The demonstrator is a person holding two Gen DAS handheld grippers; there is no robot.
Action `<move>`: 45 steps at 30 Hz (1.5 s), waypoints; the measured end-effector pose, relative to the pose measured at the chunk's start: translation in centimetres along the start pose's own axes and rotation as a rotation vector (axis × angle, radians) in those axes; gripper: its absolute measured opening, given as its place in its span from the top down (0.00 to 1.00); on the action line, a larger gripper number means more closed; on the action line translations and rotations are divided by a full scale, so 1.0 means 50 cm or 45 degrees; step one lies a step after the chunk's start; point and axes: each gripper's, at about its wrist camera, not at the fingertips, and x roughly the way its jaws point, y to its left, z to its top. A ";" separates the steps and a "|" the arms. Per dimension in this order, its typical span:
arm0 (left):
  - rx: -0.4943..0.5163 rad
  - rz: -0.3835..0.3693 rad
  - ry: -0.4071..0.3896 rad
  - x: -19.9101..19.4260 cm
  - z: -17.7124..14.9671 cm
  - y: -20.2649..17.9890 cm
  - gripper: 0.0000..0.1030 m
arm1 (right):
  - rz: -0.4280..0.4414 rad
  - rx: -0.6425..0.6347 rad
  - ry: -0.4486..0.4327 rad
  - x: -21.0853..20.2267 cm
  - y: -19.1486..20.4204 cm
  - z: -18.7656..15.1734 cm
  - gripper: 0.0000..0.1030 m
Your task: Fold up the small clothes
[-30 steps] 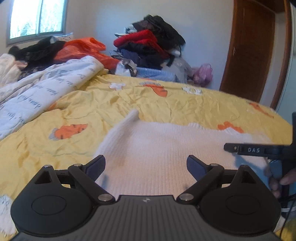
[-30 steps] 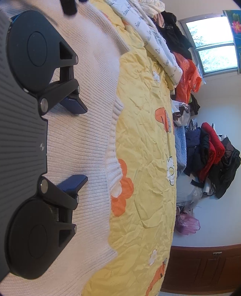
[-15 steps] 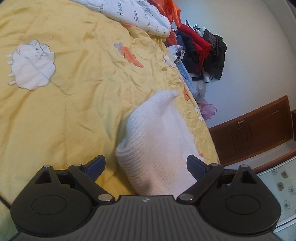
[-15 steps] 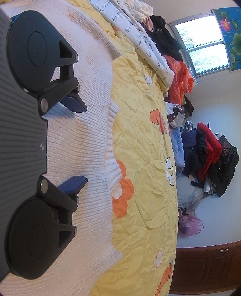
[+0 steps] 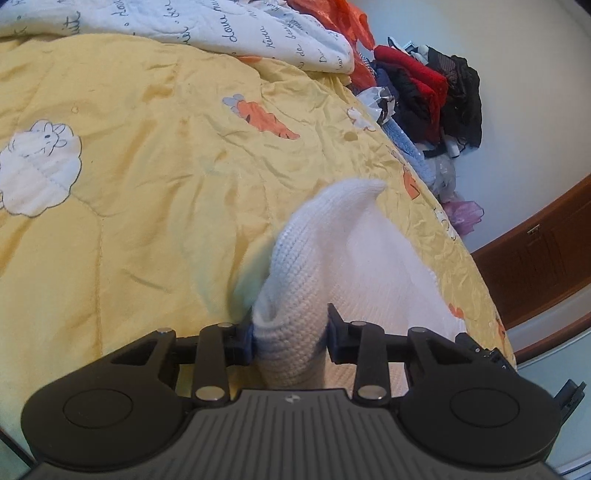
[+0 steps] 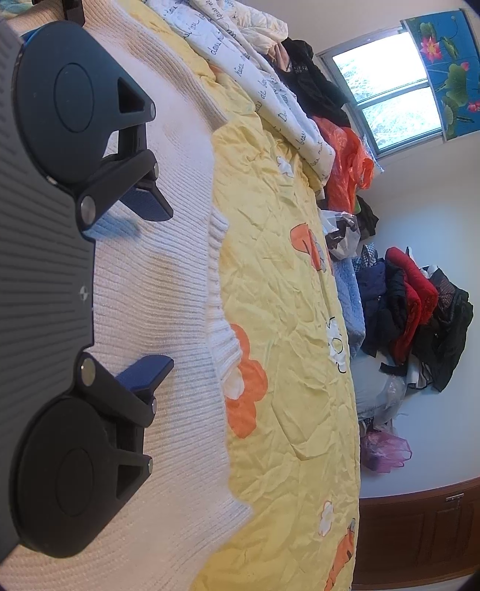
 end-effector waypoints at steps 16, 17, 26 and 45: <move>1.057 -0.057 -0.338 -0.080 -0.212 -0.315 0.73 | 0.167 0.200 0.116 -0.013 -0.039 0.035 0.17; 1.073 -0.055 -0.320 -0.073 -0.220 -0.313 0.73 | 0.235 0.268 0.147 -0.022 -0.043 0.045 0.18; 1.236 -0.044 -0.283 -0.056 -0.246 -0.296 0.73 | 0.623 0.521 0.458 0.025 0.028 0.073 0.12; 1.496 -0.100 -0.303 -0.083 -0.309 -0.420 0.73 | 0.421 -0.179 0.394 0.004 0.094 0.176 0.78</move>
